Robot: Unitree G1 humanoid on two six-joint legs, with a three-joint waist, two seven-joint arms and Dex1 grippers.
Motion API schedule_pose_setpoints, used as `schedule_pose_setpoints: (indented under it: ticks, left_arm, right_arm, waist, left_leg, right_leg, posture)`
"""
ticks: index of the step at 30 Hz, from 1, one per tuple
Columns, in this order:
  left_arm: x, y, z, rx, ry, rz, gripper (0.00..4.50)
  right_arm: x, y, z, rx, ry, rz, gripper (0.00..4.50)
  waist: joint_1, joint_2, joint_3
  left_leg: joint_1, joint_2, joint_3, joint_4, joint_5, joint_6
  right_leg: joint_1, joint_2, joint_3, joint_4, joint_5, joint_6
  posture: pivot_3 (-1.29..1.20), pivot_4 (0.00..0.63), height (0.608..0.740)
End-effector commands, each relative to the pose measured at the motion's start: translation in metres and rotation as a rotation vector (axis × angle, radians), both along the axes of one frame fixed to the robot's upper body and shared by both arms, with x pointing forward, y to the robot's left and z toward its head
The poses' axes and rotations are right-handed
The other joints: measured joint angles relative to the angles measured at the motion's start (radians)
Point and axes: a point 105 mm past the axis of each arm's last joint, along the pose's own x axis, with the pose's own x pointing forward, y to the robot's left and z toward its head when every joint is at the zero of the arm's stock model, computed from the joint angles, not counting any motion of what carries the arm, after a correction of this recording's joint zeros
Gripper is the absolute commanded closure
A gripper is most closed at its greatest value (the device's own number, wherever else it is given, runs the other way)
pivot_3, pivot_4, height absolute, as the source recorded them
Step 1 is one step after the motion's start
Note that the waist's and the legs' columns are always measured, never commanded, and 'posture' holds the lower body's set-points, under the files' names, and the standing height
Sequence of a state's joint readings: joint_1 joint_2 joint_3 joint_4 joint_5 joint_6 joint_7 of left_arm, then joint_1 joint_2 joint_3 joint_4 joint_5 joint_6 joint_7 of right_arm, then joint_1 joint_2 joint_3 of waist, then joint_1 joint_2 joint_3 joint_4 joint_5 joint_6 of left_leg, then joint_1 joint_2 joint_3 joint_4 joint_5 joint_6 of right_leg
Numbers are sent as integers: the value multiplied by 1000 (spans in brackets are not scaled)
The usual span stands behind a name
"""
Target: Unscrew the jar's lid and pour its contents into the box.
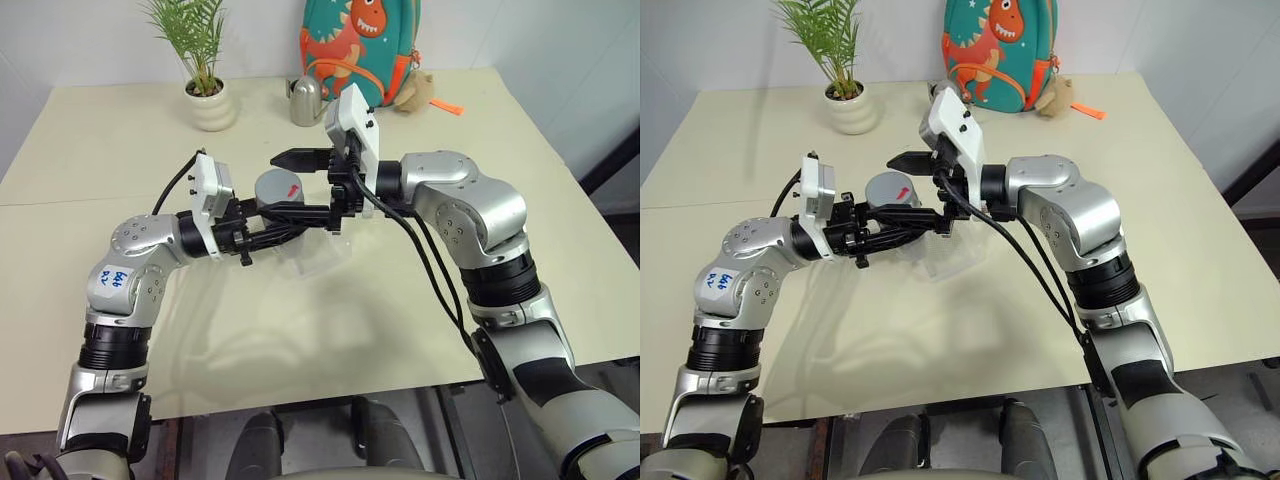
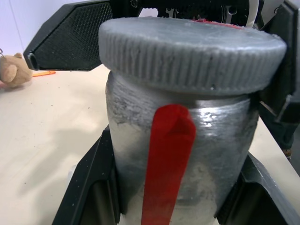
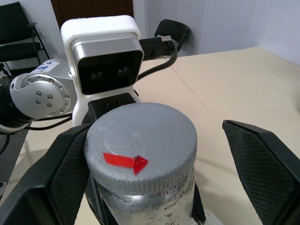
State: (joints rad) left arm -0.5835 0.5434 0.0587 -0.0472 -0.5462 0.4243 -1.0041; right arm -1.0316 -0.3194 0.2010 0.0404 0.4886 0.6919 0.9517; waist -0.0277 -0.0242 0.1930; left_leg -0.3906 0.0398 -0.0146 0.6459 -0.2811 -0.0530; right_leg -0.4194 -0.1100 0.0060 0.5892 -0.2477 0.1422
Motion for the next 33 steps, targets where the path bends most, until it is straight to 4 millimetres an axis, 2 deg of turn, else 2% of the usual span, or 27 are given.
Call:
schedule_pose_setpoints:
  ticks: [1, 10, 13, 16, 19, 25, 33]
  left_arm:
    - [-6, -3, 9, -1, -53, -26, 2567]
    - [-6, 0, 8, -2, -54, -14, 2567]
    - [-6, 1, 8, 0, -53, -11, 2567]
    - [-6, 2, 8, 2, -51, -8, 2567]
    - [-5, 2, 8, 4, -50, -7, 2567]
    - [-4, 1, 8, 6, -52, -11, 2567]
    - [-5, -2, 8, 4, -45, -20, 2567]
  right_arm:
    - [7, -21, 23, 54, -79, -52, 25]
    - [14, -82, 24, 67, -34, -123, 25]
    - [13, -95, 21, 44, -23, -137, 25]
    - [12, -97, 21, 39, -25, -137, 25]
    - [6, -88, 26, 52, -38, -101, 25]
    - [-15, -40, 25, 55, -49, 14, 25]
    - [-22, -2, 19, -9, -53, 62, 25]
  waist:
    - [1, 0, 0]
    - [13, 0, 0]
    - [11, 0, 0]
    - [-1, 0, 0]
    - [-1, 0, 0]
    - [0, 0, 0]
    - [3, 0, 0]
  left_leg:
    - [0, 0, 0, 0, 0, 0]
    - [0, 0, 1, 1, 0, 0]
    - [0, 0, 1, 0, 0, 0]
    - [0, 0, 1, 0, 0, 0]
    - [1, 0, 1, 0, 0, 0]
    - [1, 0, 0, 0, 0, 0]
    - [0, 0, 0, 1, 0, 0]
  right_leg:
    - [0, 0, 0, 0, 0, 0]
    - [0, 0, 0, -1, 0, 0]
    - [0, 0, 0, -1, 0, 0]
    - [0, 0, 0, -1, 0, 0]
    - [0, 0, 0, 0, 0, 0]
    - [0, 0, 0, 0, 0, 0]
    - [0, 0, 0, 0, 0, 0]
  posture:
    - [0, 150, 740]
    - [0, 150, 740]
    - [0, 150, 740]
    - [0, 150, 740]
    - [0, 150, 740]
    - [0, 150, 740]
    - [0, 150, 740]
